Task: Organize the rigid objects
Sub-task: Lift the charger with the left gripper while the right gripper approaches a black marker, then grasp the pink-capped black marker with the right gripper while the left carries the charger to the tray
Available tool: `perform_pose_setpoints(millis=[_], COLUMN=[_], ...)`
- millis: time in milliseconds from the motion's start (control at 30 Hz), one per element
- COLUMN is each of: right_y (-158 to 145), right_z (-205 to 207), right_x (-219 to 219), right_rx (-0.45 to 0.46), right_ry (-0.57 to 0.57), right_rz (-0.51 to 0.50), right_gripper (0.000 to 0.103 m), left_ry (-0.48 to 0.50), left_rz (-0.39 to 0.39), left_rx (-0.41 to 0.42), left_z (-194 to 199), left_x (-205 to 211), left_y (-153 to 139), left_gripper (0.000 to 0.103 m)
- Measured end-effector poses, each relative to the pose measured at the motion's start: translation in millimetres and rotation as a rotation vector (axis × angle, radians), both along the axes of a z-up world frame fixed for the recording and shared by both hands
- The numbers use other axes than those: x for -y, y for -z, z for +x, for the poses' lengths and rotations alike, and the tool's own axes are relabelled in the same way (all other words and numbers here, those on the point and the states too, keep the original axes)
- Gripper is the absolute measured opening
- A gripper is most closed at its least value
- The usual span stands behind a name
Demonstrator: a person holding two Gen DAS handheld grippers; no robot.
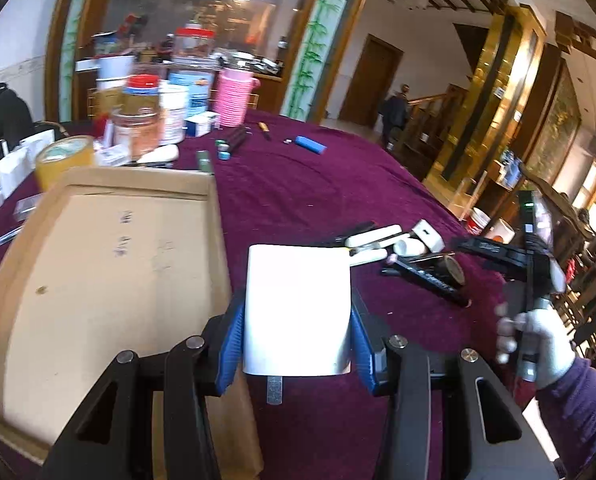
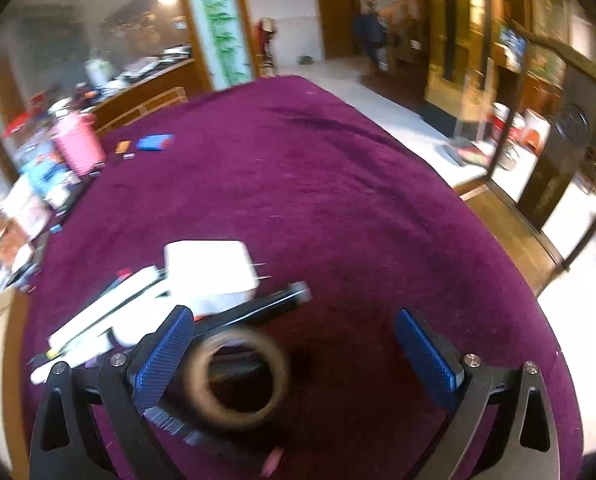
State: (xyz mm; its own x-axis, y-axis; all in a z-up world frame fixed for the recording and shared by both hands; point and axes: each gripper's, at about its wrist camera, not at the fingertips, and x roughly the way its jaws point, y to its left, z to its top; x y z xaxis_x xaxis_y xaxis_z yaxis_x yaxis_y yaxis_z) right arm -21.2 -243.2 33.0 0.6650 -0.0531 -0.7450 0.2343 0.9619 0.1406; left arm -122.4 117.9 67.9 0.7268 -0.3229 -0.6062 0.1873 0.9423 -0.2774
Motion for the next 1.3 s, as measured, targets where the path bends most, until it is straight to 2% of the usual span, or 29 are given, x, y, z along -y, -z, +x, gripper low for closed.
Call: perform_pose_setpoints(millis=[100,200,267,367,467,600,667,867,933,1000,1067,1233,1300], right_y=[-24,-56,-67,-58,-41,-17,-10,2,11,15,17,22,25], right_z=[-25,-66,-71,-61,-51,-44,-39,-35,-28,-23,-22,-27,-30], right_x=[-18,-33,-33,-22,-12,-16,-25,-67,-77,-87,-96,-112,-117], right_rx=[0.088,0.264,0.297,0.176,0.121,0.061,0.036,0.008,-0.022,-0.027,-0.032,-0.033,-0.044], right_ry=[-0.052,-0.091,-0.15,-0.254,-0.306,-0.368,-0.421,-0.559,-0.579,-0.587,-0.585,-0.608,-0.621], right_rz=[-0.101,-0.207,-0.192,-0.104,-0.015,0.046,0.052,-0.094,-0.147,-0.206,-0.265,-0.356,-0.377], right_gripper=[0.102,0.102,0.102,0.102,0.1,0.079,0.075,0.074,0.068,0.067,0.06,0.032,0.029], left_ry=[-0.013,-0.026,-0.033,-0.066,-0.096,-0.145,-0.155,-0.103,-0.087,-0.076,-0.074,-0.084,-0.08], left_rz=[-0.007,-0.015,-0.012,0.018,0.047,0.067,0.072,0.09,0.089,0.09,0.096,0.111,0.118], left_rx=[-0.001,0.008,0.023,0.053,0.048,0.016,0.01,0.008,0.0,-0.008,-0.015,-0.034,-0.038], left_z=[-6,-16,-23,-39,-48,-50,-50,-45,-43,-41,-39,-34,-33], left_x=[-7,-11,-13,-16,-23,-33,-34,-16,-10,-6,-4,-1,2], left_y=[0,-5,-10,-16,-17,-14,-15,-15,-12,-9,-8,-4,-3], left_gripper=[0.046,0.046,0.046,0.046,0.047,0.047,0.047,0.047,0.047,0.047,0.047,0.046,0.046])
